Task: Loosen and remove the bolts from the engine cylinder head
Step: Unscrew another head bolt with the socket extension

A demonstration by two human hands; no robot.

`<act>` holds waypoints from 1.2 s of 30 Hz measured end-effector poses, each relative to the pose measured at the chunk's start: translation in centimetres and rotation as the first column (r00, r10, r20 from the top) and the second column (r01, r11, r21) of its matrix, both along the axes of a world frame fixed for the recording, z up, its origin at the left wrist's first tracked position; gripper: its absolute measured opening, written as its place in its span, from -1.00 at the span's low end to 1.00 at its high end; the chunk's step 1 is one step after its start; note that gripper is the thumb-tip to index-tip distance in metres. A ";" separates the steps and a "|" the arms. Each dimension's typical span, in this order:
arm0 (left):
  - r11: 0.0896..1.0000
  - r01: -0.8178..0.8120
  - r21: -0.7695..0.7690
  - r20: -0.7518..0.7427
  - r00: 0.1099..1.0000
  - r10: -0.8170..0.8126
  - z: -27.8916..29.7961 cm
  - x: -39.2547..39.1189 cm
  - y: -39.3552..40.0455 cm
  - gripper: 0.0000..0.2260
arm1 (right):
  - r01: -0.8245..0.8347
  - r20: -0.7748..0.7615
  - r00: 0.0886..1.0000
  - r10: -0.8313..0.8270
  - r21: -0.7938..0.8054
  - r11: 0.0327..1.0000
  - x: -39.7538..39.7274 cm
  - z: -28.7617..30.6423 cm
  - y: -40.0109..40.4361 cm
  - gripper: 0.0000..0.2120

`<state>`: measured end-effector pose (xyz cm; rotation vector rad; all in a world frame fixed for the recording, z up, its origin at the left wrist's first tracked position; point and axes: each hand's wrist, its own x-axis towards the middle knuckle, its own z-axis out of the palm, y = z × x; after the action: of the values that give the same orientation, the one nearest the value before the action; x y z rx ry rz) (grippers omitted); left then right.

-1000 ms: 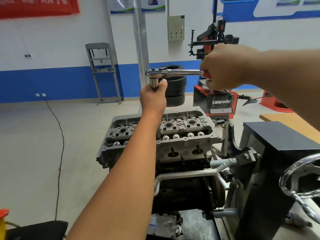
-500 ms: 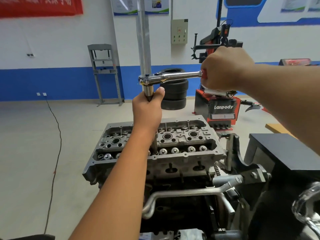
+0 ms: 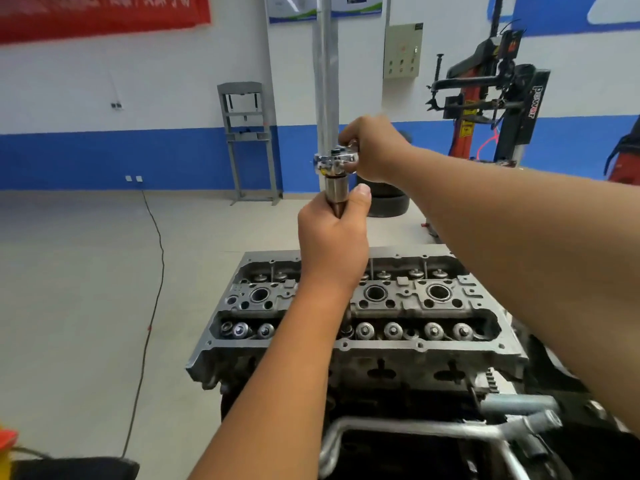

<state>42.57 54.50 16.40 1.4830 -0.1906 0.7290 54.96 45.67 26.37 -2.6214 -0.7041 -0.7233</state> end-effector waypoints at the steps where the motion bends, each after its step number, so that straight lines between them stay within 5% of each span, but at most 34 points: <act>1: 1.000 0.000 0.000 0.000 1.000 0.000 -0.1 0.0 0.0 -0.60 | 0.002 -0.002 1.000 -0.002 0.006 1.000 0.2 0.0 0.1 -0.72; 5: 0.999 0.030 0.025 -0.013 0.999 -0.030 0.0 0.0 0.1 -0.61 | 0.106 0.060 0.993 -0.105 -0.005 0.994 -0.9 -0.2 -2.5 -0.77; 12: 0.995 0.101 0.023 -0.047 0.994 -0.100 0.4 -1.0 -0.3 -0.62 | 0.368 0.169 0.928 -0.332 -0.273 0.889 -9.2 0.3 -9.6 -0.87; 19: 0.997 0.074 -0.034 -0.080 0.994 -0.077 0.7 -1.9 -0.5 -0.70 | 0.184 0.349 0.934 -0.072 -0.299 0.936 -19.5 -0.6 -7.0 -0.59; 28: 0.985 0.169 0.033 -0.108 0.980 -0.165 1.1 -2.7 -0.5 -0.66 | -0.130 0.047 0.988 0.148 -0.268 0.954 -16.8 1.6 -4.1 -0.72; 32: 0.990 0.135 0.033 -0.063 0.989 -0.133 0.9 -2.5 -0.6 -0.60 | -0.060 0.154 0.982 0.112 -0.308 0.950 -16.6 0.9 -4.8 -0.82; 36: 0.991 0.129 0.046 -0.068 0.990 -0.126 0.4 -2.1 -0.6 -0.60 | -0.161 0.416 0.907 0.061 0.209 0.965 -15.6 5.6 -5.9 -0.85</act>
<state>40.48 53.94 16.84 1.5255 -0.2540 0.5761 39.32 39.74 31.93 -2.2106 -0.8131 -1.2554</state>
